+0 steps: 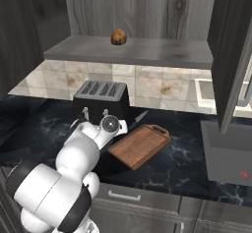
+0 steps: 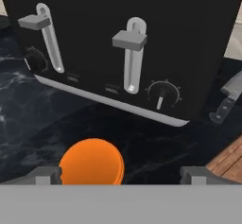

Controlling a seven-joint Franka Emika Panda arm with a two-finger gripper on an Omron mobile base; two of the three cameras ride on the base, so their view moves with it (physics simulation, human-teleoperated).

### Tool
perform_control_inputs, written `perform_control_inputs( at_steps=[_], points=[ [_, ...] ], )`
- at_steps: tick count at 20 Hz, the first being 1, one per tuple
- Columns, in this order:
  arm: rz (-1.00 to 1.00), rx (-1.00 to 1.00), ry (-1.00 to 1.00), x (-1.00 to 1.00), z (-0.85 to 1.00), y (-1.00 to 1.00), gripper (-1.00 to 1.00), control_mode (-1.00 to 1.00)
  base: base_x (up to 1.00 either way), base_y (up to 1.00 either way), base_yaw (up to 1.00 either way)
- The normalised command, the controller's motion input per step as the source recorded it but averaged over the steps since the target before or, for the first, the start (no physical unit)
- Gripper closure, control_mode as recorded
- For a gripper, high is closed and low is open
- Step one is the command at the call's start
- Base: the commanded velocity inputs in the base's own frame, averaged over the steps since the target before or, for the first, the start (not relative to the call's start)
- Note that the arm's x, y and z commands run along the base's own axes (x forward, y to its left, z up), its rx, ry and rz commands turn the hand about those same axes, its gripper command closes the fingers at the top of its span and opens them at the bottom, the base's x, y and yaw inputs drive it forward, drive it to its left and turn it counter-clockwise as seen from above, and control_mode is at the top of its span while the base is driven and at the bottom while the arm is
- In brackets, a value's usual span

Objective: Pick the bread, place it on the cutting board, pick the jam, place it on the counter, and close the cabinet.

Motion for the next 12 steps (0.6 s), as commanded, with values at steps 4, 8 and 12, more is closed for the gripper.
perform_control_inputs(
  at_steps=[4,8,12],
  points=[
    [0.00,0.00,-0.05,-0.06,0.12,0.00,-1.00,-1.00,0.00,0.00,0.00],
    [-0.01,0.00,-0.03,-0.10,0.24,0.00,-1.00,-1.00,0.00,0.00,0.00],
    [-0.01,0.00,-0.01,-0.14,0.34,0.00,-1.00,-1.00,0.00,0.00,0.00]
  ],
)
